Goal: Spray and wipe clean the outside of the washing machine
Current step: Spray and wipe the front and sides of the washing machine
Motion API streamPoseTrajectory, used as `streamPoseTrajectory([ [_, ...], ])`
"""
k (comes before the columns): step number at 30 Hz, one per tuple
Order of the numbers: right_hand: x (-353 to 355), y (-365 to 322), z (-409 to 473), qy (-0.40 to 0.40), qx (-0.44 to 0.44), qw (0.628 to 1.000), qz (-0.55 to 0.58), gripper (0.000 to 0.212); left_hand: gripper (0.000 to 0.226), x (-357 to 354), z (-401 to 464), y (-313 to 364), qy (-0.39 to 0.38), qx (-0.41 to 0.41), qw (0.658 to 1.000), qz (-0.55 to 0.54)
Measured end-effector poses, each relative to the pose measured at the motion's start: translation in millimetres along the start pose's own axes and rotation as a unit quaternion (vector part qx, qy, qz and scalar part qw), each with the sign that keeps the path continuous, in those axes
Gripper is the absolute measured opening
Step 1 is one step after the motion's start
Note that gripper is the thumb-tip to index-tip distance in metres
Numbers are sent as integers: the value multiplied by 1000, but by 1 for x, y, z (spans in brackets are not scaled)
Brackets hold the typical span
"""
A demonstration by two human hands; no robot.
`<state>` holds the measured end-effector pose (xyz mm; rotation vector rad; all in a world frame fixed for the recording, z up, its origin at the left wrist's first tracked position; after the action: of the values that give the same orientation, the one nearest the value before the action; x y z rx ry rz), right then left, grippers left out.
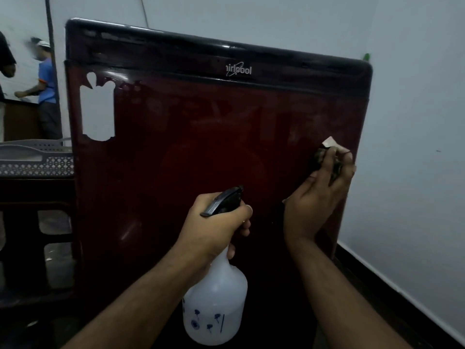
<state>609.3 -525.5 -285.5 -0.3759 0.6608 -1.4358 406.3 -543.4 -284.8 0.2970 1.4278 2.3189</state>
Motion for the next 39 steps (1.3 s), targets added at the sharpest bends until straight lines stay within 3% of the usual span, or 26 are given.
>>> streamPoseTrajectory([
  [6, -35, -70, -65, -38, 56, 998, 13, 53, 6, 45, -5, -12, 52, 7, 998, 24],
  [10, -59, -119, -99, -58, 85, 995, 18, 53, 10, 100, -16, -19, 133, 5, 990, 54],
  [14, -76, -161, -132, -116, 177, 977, 40, 60, 14, 144, -29, -22, 223, 1, 971, 84],
  [18, -86, -185, -170, -205, 293, 933, 42, 59, 16, 163, -38, -24, 277, 9, 957, 91],
  [21, -91, -183, -191, -238, 417, 877, 9, 56, 15, 171, -45, -26, 318, 23, 945, 72],
  [29, -68, -108, -181, -282, 564, 776, -1, 47, 11, 152, -49, -29, 284, 22, 954, 88],
  [35, -30, -33, -107, -270, 542, 794, -57, 49, 10, 94, -34, -35, 222, 31, 973, 63],
  [39, 7, 9, -60, -211, 448, 864, -87, 44, 7, 32, -23, -43, 157, 27, 987, 31],
])
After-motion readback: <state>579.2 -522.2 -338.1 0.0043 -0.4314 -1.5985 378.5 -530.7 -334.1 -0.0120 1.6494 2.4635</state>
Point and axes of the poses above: each hand's wrist, its own z-axis towards the middle knuckle, its own x-axis out of the back of the hand, y = z × x, the point moved 1 cm from there along z, towards the middle knuckle, and after that the axes turned 7 degrees about -x, right-handed, at the moved point
